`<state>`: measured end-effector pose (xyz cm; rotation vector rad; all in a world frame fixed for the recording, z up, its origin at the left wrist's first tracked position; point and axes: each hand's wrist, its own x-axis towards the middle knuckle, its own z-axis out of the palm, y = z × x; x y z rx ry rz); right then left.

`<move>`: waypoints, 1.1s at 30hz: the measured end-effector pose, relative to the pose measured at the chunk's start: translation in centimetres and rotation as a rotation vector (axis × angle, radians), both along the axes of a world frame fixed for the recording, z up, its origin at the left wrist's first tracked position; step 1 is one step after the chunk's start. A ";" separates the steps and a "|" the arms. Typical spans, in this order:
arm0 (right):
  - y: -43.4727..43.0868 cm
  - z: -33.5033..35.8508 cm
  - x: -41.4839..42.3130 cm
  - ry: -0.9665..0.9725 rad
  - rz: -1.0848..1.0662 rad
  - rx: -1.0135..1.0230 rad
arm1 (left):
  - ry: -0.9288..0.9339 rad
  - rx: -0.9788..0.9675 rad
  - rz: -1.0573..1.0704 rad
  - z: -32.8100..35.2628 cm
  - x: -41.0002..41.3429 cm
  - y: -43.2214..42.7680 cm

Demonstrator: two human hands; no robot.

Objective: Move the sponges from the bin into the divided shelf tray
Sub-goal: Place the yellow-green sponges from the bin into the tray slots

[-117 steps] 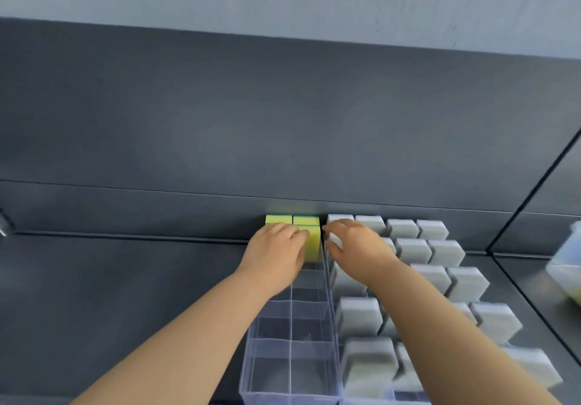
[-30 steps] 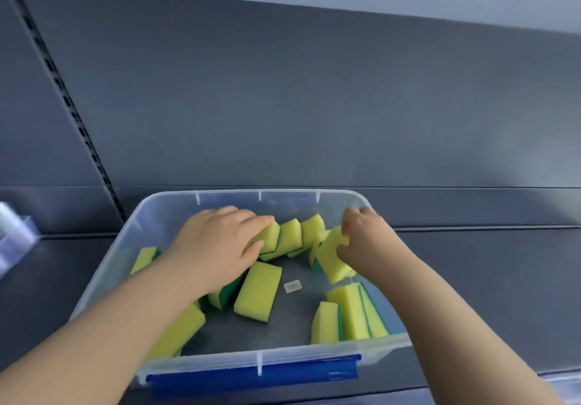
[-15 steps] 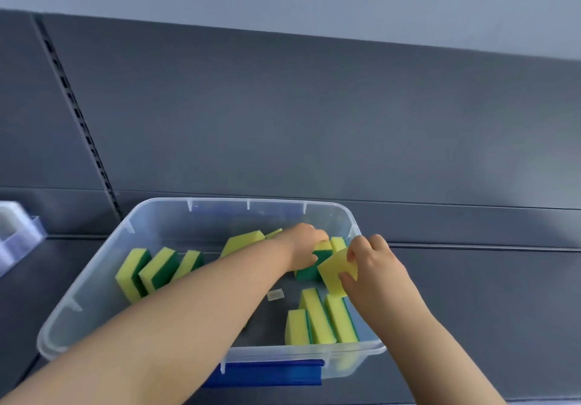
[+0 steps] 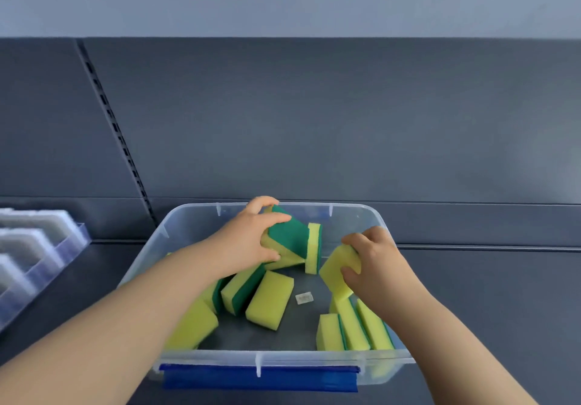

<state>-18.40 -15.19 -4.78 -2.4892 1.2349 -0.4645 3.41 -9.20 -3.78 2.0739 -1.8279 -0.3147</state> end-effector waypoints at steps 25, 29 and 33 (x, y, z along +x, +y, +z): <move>3.7 1.2 5.0 -0.169 0.116 -0.077 | -0.113 -0.421 0.266 0.9 0.2 11.0; 8.2 2.6 8.9 -0.260 0.183 -0.123 | -0.123 -0.516 0.387 2.8 3.8 18.1; 15.3 3.2 14.8 -0.390 0.250 -0.115 | -0.144 -0.565 0.499 3.5 8.1 27.1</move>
